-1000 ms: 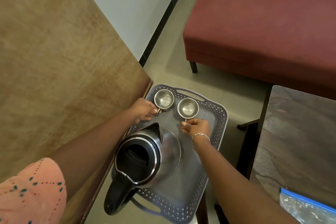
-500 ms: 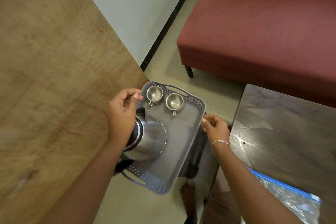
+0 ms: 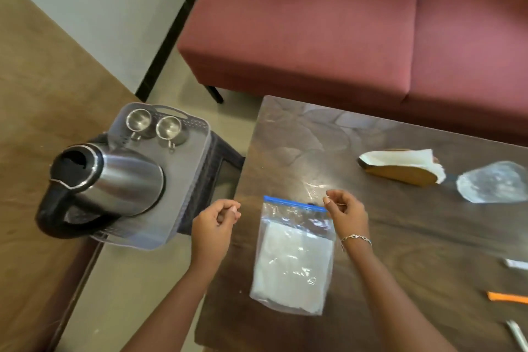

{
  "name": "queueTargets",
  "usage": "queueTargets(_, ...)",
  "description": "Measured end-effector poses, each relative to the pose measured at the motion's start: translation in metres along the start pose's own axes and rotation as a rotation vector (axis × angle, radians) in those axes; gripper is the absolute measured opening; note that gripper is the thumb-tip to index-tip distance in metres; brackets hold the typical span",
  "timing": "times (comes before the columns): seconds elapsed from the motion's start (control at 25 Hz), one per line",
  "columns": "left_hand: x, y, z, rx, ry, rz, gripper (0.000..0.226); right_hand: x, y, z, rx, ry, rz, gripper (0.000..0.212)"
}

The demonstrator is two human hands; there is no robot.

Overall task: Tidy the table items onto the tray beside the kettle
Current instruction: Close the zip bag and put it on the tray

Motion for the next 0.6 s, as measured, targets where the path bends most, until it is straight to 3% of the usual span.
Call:
queueTargets(0.24, 0.067, 0.005, -0.068, -0.382, 0.24, -0.177, 0.004, -0.036, -0.021, 0.089, 0.25, 0.086, 0.019, 0.008)
queueTargets(0.36, 0.084, 0.0, -0.094, -0.562, 0.332, -0.234, 0.027, -0.018, -0.031, 0.126, 0.424, 0.106, -0.077, 0.022)
queueTargets(0.48, 0.097, -0.009, -0.106, -0.642, 0.14, -0.217, 0.03, 0.009, -0.048, 0.147, 0.558, 0.259, -0.165, 0.042)
queueTargets(0.6, 0.105, -0.017, -0.102, -0.666, -0.058, -0.242, 0.008, 0.028, -0.061, 0.154, 0.624, 0.465, -0.18, 0.047)
Point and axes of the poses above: each hand's wrist, its own y-axis towards the middle knuckle, its own x-axis out of the palm, z = x × y, the point moved 9 cm from there along y, towards the middle knuckle, and after that the axes turned 15 degrees about -z, right-handed, at the moved point
